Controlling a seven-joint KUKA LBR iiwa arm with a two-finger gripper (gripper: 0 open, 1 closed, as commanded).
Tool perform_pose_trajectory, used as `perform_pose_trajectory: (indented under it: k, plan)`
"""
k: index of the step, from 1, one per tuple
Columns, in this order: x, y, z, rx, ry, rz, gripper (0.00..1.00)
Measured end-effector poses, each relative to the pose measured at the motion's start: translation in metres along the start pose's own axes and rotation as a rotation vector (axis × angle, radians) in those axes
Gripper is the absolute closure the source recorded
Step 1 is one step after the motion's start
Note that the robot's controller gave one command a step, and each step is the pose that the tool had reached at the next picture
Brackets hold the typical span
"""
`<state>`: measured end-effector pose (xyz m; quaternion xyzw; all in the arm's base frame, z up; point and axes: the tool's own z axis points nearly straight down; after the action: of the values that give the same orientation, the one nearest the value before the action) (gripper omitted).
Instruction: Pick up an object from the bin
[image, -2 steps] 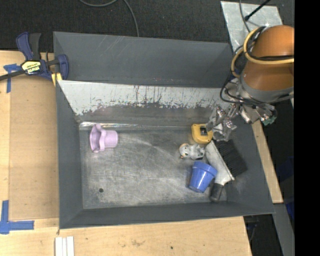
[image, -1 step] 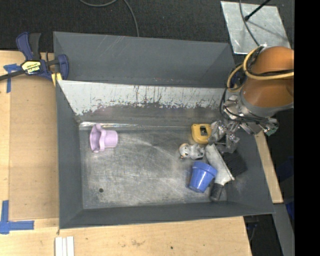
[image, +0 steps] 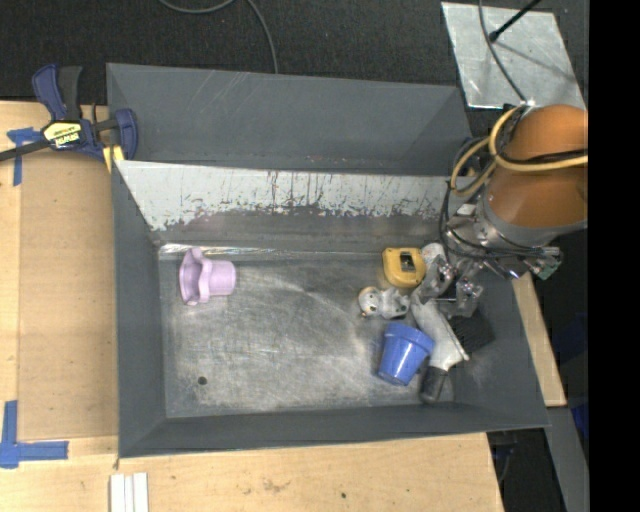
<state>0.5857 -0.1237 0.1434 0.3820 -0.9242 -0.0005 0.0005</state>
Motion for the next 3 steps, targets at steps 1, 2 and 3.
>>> perform_pose_trajectory:
  k: [1,2,3]
  plan:
    - [0.016,0.01,-0.048,-0.001,-0.001,-0.204,1.0]
    - [0.018,0.01,-0.085,0.008,-0.004,-0.359,1.0]
    - [0.007,0.017,-0.067,0.005,-0.003,-0.402,1.0]
